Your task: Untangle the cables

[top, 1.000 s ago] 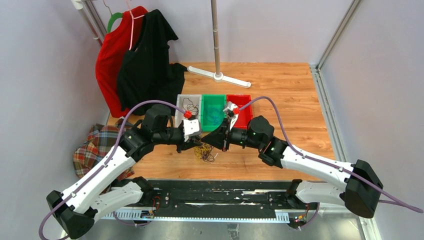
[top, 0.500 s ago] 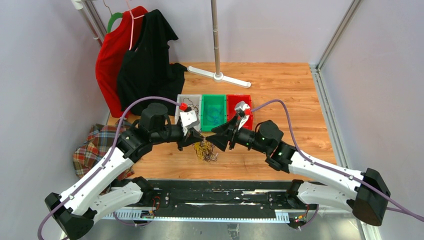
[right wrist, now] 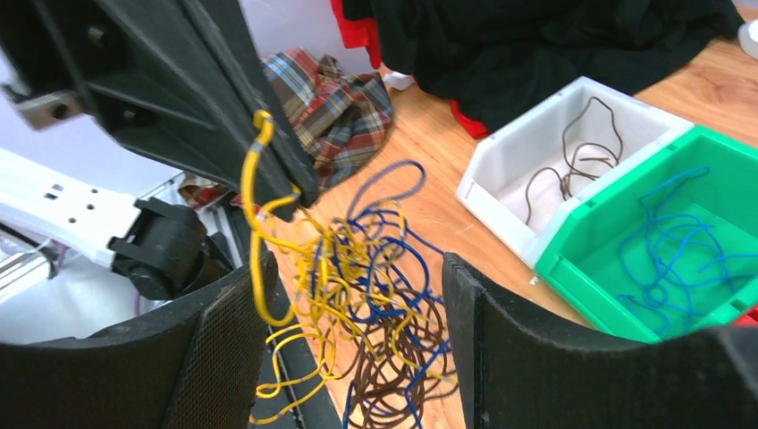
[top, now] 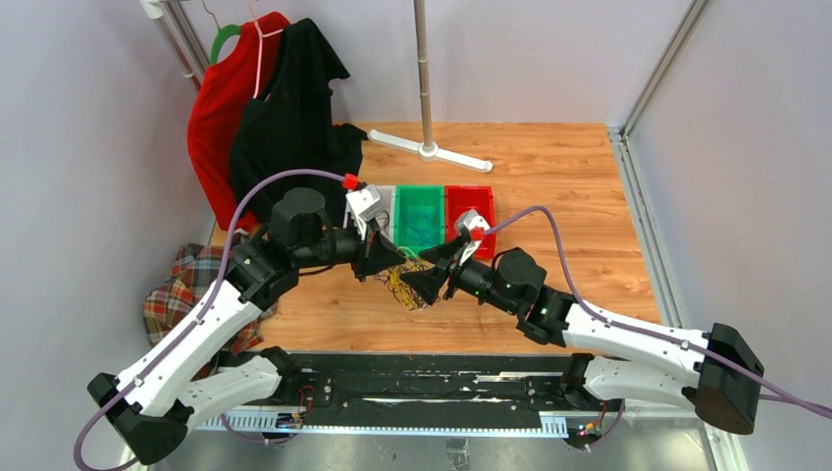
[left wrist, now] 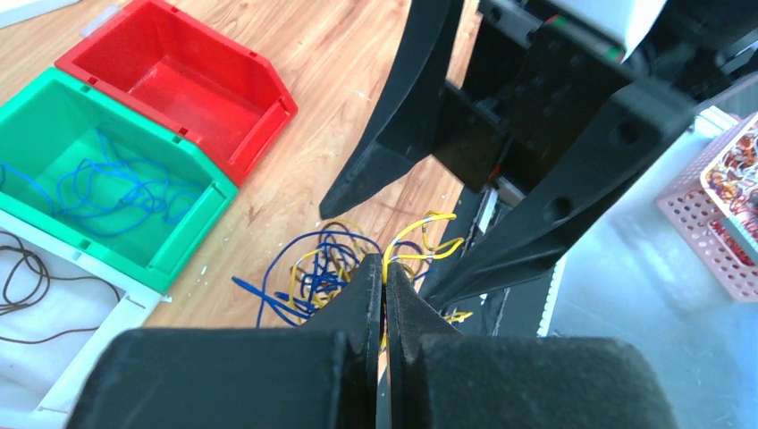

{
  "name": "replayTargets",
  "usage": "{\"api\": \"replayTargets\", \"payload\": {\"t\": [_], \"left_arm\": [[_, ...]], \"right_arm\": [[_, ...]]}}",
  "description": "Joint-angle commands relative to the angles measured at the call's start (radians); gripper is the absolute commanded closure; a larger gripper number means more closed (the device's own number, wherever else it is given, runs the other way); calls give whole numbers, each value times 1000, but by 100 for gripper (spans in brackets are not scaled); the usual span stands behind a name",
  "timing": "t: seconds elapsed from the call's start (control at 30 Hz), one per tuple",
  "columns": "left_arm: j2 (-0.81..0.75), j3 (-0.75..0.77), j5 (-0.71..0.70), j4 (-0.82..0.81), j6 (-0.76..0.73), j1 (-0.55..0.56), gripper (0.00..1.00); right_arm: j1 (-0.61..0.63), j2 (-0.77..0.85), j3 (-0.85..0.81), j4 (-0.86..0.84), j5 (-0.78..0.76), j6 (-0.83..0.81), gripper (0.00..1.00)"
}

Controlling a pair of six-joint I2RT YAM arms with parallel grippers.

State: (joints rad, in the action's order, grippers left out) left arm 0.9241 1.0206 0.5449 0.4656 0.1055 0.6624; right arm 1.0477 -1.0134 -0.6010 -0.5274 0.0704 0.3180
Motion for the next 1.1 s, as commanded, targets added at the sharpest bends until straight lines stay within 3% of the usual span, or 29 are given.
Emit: {"api": "replayTargets", "payload": {"t": [0.0,0.2,0.43,0.77,1.07], "left_arm": [[4,52,25,-32,80,-4,99],[19,74,93,-13,121,-4,99],[29,81,102,17,89,-4,99],[71,119,182,-28,142,-4,99],[98,222,299,-65,233,-4,99]], "right_arm": [[25,-32,-24,-66,-119,-54,32],[32,-77,-17,-180,-275,-63,32],[32,-119,-15,-272,-221,-21,32],[32,-237,-23,-362,-281,42,31],[2,-314,128,-432,-349,85,37]]}}
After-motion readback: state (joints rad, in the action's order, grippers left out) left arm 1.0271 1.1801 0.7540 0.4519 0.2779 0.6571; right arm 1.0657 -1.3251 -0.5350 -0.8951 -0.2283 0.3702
